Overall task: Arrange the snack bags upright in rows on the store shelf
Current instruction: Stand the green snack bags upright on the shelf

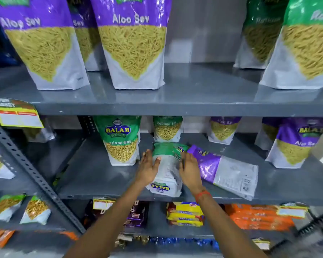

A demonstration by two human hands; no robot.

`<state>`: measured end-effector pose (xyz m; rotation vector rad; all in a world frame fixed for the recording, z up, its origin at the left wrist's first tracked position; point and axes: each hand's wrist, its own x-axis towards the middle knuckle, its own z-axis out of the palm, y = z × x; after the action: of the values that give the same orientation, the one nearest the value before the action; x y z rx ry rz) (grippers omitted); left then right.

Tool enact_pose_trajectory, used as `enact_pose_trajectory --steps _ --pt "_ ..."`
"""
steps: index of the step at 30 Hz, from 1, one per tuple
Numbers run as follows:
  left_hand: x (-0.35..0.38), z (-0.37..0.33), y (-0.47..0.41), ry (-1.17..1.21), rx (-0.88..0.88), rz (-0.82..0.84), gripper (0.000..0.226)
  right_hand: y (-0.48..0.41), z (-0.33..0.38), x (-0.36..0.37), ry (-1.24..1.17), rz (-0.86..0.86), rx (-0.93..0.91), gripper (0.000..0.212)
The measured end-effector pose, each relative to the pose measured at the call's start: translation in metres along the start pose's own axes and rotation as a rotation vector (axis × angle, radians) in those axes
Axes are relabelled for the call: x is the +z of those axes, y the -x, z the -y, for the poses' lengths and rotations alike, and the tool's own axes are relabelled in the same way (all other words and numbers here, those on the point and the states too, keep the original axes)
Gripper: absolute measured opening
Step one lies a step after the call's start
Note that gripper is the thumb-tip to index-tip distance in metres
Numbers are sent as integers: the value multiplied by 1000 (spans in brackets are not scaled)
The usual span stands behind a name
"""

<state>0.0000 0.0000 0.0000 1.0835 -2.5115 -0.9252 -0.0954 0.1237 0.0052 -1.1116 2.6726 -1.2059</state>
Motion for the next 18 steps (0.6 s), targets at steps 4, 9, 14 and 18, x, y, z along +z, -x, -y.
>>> enact_pose_trajectory --steps 4,9,14,18 --pt "-3 17 -30 95 -137 106 39 -16 -9 20 209 242 267 32" --pt "-4 26 -54 211 -237 -4 26 -42 -15 19 374 399 376 39" --pt "4 32 -57 379 -363 -65 24 -46 -35 21 26 480 598 19" --pt "7 35 -55 479 -425 -75 20 -54 -30 22 65 471 554 41"
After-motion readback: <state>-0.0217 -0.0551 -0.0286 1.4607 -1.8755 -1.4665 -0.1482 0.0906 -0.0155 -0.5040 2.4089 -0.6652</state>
